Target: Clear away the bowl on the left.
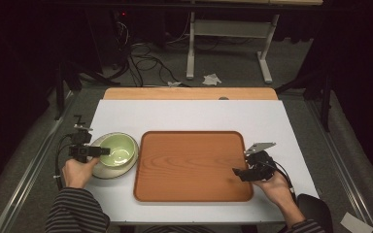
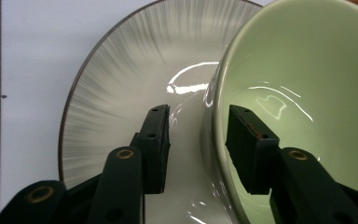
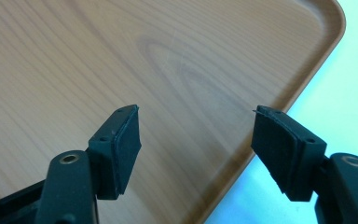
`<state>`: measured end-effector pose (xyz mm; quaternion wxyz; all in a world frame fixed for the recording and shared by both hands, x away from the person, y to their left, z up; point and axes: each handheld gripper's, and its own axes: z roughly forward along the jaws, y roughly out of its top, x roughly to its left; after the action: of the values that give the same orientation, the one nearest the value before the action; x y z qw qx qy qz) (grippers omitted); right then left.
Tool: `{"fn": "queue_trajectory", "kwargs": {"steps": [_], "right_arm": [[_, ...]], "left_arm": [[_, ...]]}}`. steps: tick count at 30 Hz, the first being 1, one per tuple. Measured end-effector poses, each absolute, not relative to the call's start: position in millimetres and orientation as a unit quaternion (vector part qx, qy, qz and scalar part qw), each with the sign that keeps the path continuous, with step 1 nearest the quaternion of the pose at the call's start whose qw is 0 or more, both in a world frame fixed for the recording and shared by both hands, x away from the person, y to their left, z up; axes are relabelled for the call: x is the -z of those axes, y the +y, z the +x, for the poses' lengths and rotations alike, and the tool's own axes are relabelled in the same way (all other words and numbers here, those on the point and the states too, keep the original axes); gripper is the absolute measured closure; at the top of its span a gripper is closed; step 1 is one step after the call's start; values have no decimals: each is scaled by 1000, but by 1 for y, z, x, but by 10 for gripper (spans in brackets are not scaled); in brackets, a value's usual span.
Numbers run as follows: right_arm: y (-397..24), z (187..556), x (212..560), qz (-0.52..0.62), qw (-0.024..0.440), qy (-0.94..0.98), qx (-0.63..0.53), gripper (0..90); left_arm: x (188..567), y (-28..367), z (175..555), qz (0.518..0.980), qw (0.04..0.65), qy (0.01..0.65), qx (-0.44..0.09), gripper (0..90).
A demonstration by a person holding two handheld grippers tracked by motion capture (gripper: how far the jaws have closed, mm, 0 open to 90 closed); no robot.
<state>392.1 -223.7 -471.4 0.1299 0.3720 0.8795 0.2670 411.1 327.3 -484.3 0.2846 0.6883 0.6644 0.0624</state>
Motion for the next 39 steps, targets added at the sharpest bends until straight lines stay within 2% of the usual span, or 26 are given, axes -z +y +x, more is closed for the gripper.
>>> {"fn": "queue_trajectory", "kwargs": {"steps": [14, 20, 39], "right_arm": [[-223, 393, 472, 370, 128, 880, -268, 341], [-223, 392, 472, 366, 129, 882, -268, 342], [-222, 391, 472, 367, 130, 882, -266, 341]], "left_arm": [[489, 327, 413, 689, 290, 663, -34, 777], [489, 327, 414, 685, 288, 669, -28, 820], [485, 331, 412, 678, 302, 670, -25, 840]]}}
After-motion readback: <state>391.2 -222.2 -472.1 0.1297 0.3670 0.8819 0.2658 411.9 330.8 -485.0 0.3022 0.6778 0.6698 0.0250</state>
